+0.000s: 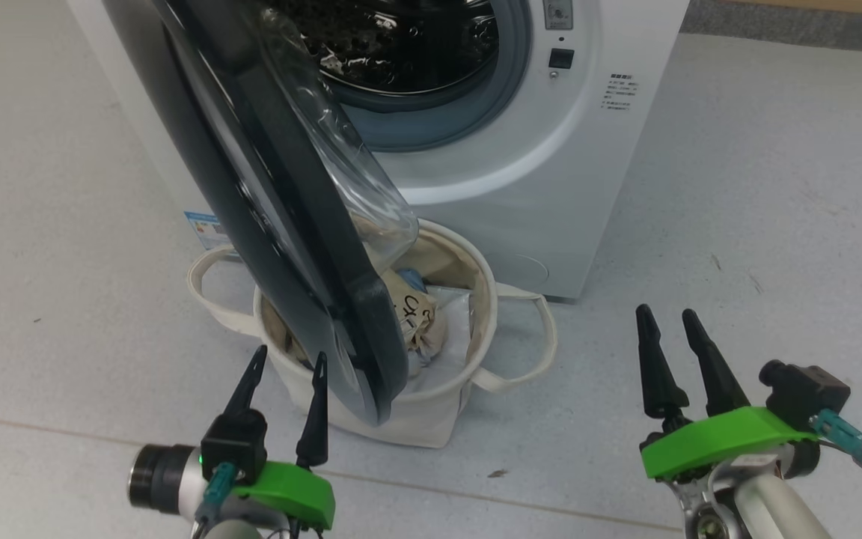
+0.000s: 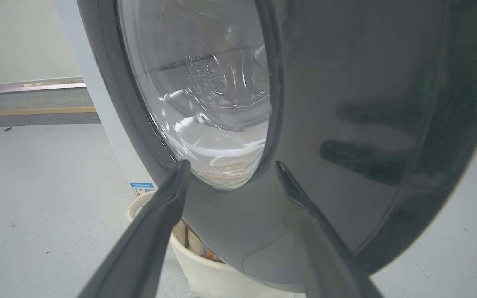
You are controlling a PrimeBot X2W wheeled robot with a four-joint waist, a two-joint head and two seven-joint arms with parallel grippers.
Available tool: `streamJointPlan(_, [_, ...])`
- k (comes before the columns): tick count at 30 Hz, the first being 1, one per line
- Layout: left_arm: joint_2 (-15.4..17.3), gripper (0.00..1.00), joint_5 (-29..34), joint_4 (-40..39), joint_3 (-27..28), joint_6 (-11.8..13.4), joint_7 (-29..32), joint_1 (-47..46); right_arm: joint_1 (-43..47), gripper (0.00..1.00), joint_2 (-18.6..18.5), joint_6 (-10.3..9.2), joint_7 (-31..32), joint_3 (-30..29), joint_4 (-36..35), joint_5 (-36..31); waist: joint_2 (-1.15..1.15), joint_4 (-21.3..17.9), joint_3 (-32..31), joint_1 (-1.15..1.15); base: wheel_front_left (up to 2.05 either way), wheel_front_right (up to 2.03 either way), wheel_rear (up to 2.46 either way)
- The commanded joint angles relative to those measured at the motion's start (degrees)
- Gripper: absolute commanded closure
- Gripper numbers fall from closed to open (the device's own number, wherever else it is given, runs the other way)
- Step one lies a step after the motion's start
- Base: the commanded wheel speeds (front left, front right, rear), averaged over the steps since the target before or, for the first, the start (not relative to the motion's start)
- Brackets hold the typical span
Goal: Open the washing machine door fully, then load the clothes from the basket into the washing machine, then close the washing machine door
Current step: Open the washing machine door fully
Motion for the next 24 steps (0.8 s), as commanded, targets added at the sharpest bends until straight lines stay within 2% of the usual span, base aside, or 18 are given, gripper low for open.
streamJointPlan(1, [0.8, 0.00, 0.6, -1.7, 2.2, -0.3, -0.3, -0.3, -1.1, 0.00, 0.3, 0.02, -0.7, 0.5, -2.0, -0.9, 0.00, -0.1, -0.2, 0.00, 0.00, 0.00, 0.00])
streamJointPlan(5, [0.8, 0.00, 0.5, -1.6, 2.4, -0.6, -0.3, 0.1, -0.5, 0.00, 1.9, 0.02, -0.7, -0.6, -1.5, -3.5, 0.00, -0.2, -0.8, 0.00, 0.00, 0.00, 0.00])
streamJointPlan(17, [0.6, 0.00, 0.6, -4.2, 2.7, -0.9, -0.3, 1.0, 0.0, 0.00, 3.9, 0.02, -0.7, -1.9, 0.8, -5.2, 0.00, 1.0, -2.4, 0.00, 0.00, 0.00, 0.00])
streamJointPlan(24, [0.6, 0.00, 1.9, -18.0, 2.9, 0.0, -0.3, 0.2, -0.3, 0.00, 4.7, 0.02, -0.7, -4.1, 1.4, -6.1, 0.00, 1.7, -2.0, 0.00, 0.00, 0.00, 0.00])
